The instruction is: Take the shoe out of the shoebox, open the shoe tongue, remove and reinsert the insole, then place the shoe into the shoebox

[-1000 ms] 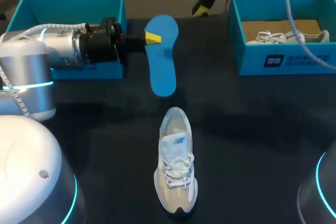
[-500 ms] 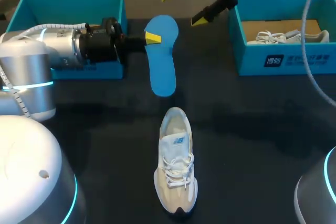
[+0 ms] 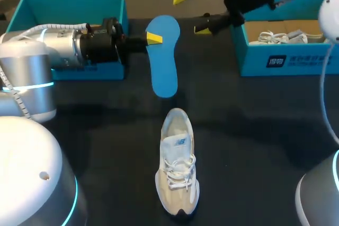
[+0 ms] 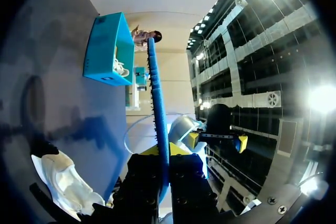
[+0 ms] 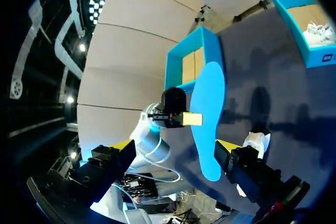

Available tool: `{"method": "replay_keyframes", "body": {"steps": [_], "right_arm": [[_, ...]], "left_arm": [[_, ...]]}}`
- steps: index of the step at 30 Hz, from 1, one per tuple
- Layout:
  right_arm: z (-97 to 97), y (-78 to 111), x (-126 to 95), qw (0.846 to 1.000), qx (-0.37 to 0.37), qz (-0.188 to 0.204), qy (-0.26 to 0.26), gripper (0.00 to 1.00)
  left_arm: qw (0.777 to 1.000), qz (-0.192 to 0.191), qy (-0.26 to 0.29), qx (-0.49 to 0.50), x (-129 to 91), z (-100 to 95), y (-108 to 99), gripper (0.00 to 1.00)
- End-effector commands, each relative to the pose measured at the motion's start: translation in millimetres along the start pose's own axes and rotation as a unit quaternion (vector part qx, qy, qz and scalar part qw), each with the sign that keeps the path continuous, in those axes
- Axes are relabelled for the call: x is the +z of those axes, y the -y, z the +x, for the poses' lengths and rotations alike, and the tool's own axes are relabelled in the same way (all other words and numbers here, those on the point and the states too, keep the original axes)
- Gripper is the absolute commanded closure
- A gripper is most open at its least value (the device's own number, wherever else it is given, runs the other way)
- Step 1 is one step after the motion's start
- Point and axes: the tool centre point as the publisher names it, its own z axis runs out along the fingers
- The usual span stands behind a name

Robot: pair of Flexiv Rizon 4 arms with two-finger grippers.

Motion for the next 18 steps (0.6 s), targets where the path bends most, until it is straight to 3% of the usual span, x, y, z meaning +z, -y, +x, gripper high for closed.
{"method": "replay_keyframes", "body": {"steps": [1, 18], "right_arm": [[-13.8, 3.5, 2.2, 0.991, 0.000, -0.004, -0.135, 0.00], [-35.2, 4.2, 4.1, 0.984, -0.002, -0.011, -0.179, 0.00]], "left_arm": [[1.000, 0.001, 0.002, 0.000, 0.1, 1.0, -1.1, 1.00], [1.000, 0.001, 0.002, 0.000, 0.1, 1.0, -1.1, 1.00]]}}
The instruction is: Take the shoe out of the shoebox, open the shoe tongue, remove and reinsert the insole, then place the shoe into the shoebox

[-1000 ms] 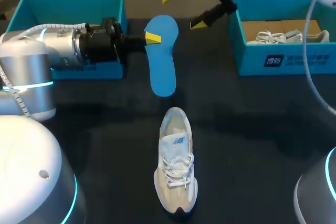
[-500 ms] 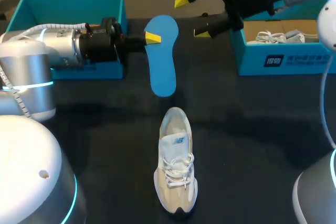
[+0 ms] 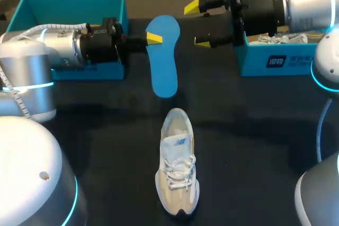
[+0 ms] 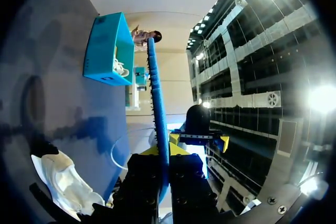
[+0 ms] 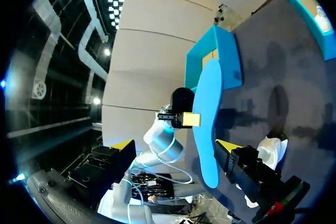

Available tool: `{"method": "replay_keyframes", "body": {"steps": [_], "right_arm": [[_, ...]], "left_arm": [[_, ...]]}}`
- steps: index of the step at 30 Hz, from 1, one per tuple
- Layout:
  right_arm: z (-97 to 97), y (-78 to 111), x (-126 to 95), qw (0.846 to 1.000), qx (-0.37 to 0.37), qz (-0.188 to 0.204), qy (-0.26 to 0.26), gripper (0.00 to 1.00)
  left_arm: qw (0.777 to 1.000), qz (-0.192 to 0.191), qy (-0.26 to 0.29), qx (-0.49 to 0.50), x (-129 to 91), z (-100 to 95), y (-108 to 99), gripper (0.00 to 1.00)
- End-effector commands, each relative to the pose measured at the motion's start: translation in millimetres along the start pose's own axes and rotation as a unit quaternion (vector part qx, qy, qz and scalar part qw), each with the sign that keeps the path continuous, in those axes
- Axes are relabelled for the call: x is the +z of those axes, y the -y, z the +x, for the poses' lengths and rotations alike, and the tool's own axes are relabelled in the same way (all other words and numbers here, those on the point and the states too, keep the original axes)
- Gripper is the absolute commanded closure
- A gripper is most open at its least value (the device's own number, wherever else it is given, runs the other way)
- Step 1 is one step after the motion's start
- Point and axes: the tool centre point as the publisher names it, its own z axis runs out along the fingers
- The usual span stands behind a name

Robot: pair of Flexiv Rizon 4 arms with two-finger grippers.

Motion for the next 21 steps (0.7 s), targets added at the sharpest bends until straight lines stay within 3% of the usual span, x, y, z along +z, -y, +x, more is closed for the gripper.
{"method": "replay_keyframes", "body": {"steps": [1, 14, 21], "right_arm": [[-7.5, 2.7, -1.3, 0.998, 0.001, -0.001, -0.056, 0.00], [-14.6, 0.5, -2.5, 0.997, 0.010, -0.001, -0.080, 0.00], [-14.6, 0.5, -2.5, 0.997, 0.010, -0.001, -0.080, 0.00]], "left_arm": [[1.000, 0.001, 0.002, 0.000, 0.2, 0.9, -1.1, 1.00], [1.000, 0.001, 0.002, 0.000, 0.2, 0.9, -1.1, 1.00], [0.992, -0.009, -0.020, 0.125, -11.3, 31.5, 3.0, 1.00]]}}
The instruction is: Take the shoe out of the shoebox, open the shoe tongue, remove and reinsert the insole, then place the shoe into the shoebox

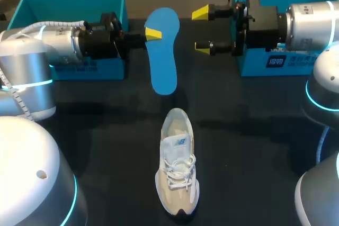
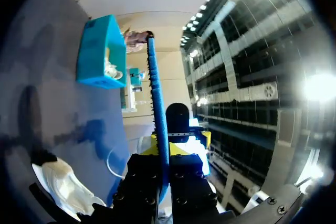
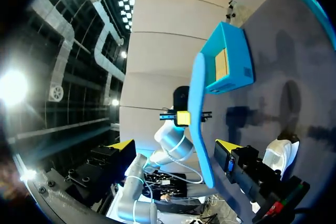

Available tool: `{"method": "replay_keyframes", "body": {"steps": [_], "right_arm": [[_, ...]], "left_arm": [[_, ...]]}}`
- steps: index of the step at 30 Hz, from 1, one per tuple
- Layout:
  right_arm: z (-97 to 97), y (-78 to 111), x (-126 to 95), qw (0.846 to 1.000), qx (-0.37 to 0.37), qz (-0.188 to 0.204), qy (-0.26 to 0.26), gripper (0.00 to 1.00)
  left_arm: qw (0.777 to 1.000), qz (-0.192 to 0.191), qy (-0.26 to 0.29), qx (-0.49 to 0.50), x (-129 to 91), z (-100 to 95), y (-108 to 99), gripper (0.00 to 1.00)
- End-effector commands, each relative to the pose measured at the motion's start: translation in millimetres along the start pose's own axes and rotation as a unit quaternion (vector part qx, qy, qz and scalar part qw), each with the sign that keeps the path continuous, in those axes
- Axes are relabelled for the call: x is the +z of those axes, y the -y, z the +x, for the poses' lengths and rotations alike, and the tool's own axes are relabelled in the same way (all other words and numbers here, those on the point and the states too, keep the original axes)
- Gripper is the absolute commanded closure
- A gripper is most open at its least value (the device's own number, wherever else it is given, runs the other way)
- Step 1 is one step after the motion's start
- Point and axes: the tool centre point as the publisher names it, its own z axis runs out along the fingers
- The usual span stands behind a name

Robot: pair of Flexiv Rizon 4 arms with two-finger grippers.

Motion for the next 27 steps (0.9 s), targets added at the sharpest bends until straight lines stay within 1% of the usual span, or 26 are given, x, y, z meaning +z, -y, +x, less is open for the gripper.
{"method": "replay_keyframes", "body": {"steps": [1, 4, 8, 11, 12, 14, 16, 17, 19, 21, 24, 26, 27], "right_arm": [[0.3, 0.3, 1.7, 1.000, 0.000, -0.001, 0.001, 0.00], [0.3, 0.3, 1.7, 1.000, 0.000, -0.001, 0.001, 0.00], [0.3, 0.3, 1.7, 1.000, 0.000, -0.001, 0.001, 0.00], [0.3, 0.3, 1.7, 1.000, 0.000, -0.001, 0.001, 0.00], [0.3, 0.3, 1.7, 1.000, 0.000, -0.001, 0.001, 0.00], [0.3, 0.3, 1.7, 1.000, 0.000, -0.001, 0.001, 0.00], [0.3, 0.3, 1.7, 1.000, 0.000, -0.001, 0.001, 0.00], [0.3, 0.3, 1.7, 1.000, 0.000, -0.001, 0.001, 0.00], [0.3, 0.3, 1.7, 1.000, 0.000, -0.001, 0.001, 0.00], [0.3, 0.3, 1.7, 1.000, 0.000, -0.001, 0.001, 0.00], [0.3, 0.3, 1.7, 1.000, 0.000, -0.001, 0.001, 0.00], [0.3, 0.3, 1.7, 1.000, 0.000, -0.001, 0.001, 0.00], [0.3, 0.3, 1.7, 1.000, 0.000, -0.001, 0.001, 0.00]], "left_arm": [[0.996, -0.001, 0.000, 0.088, -11.7, 17.5, 1.8, 1.00], [0.989, -0.004, 0.003, 0.148, -19.6, 26.6, 0.6, 1.00], [0.974, -0.008, 0.022, 0.224, -27.2, 32.1, -1.9, 1.00], [0.957, -0.007, 0.035, 0.288, -30.8, 32.7, -6.9, 1.00], [0.948, -0.003, 0.042, 0.315, -31.9, 32.1, -8.9, 1.00], [0.939, -0.007, 0.038, 0.342, -33.6, 30.7, -10.7, 1.00], [0.918, 0.001, 0.043, 0.393, -35.0, 29.4, -10.7, 1.00], [0.917, -0.006, 0.031, 0.398, -36.1, 29.2, -10.9, 1.00], [0.897, -0.007, 0.025, 0.440, -37.8, 29.3, -12.6, 1.00], [0.884, -0.012, 0.016, 0.467, -38.8, 29.4, -11.3, 1.00], [0.859, -0.026, 0.009, 0.511, -39.3, 30.6, -10.3, 1.00], [0.837, -0.037, -0.002, 0.547, -39.8, 33.3, -10.2, 1.00], [0.829, -0.045, -0.005, 0.558, -40.5, 34.3, -10.2, 1.00]]}}
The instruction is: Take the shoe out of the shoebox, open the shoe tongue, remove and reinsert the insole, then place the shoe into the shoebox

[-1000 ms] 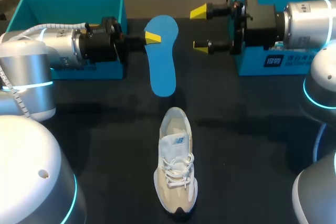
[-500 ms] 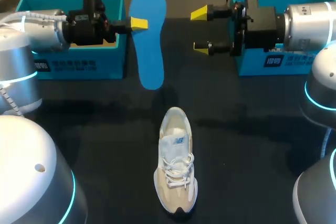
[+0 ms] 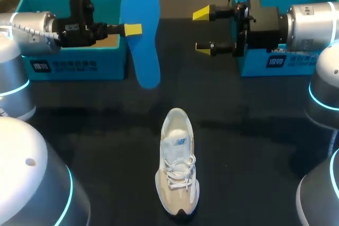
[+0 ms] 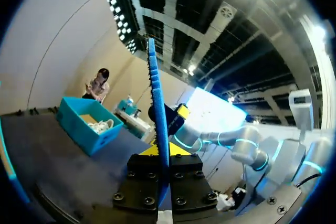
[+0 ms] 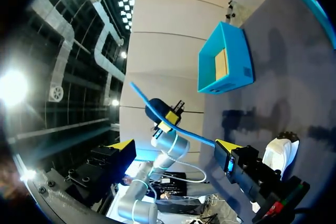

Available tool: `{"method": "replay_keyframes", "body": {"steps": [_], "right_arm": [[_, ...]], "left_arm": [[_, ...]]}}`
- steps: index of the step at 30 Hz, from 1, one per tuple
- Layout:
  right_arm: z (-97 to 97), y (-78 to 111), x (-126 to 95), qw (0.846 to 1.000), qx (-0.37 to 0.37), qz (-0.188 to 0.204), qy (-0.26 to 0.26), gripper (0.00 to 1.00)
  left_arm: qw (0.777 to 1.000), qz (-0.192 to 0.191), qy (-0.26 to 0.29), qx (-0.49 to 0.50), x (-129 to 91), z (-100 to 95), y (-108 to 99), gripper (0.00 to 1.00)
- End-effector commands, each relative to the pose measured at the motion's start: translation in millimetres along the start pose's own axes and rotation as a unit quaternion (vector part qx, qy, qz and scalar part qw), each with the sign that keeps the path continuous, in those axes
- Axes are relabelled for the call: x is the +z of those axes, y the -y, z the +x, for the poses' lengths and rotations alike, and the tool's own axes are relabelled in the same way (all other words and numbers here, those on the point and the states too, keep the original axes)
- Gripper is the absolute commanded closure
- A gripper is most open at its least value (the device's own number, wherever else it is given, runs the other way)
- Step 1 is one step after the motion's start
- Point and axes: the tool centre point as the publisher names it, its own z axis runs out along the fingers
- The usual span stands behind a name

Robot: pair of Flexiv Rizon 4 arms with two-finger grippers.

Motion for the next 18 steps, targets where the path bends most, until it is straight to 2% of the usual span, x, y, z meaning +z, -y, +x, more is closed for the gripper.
{"method": "replay_keyframes", "body": {"steps": [1, 3, 5, 18], "right_arm": [[0.0, -1.0, 3.2, 1.000, 0.000, -0.001, 0.000, 0.00], [0.0, -1.0, 3.2, 1.000, 0.000, -0.001, 0.000, 0.00], [0.0, -1.0, 3.2, 1.000, 0.000, -0.001, 0.000, 0.00], [0.0, -1.0, 3.2, 1.000, 0.000, -0.001, 0.000, 0.00]], "left_arm": [[0.984, -0.019, -0.036, 0.175, -3.1, 0.2, 4.0, 1.00], [0.974, -0.020, -0.034, 0.224, -3.1, 0.8, 4.0, 1.00], [0.951, -0.001, -0.019, 0.310, -0.7, -3.1, 1.6, 1.00], [0.951, -0.001, -0.019, 0.310, -0.7, -3.1, 1.6, 1.00]]}}
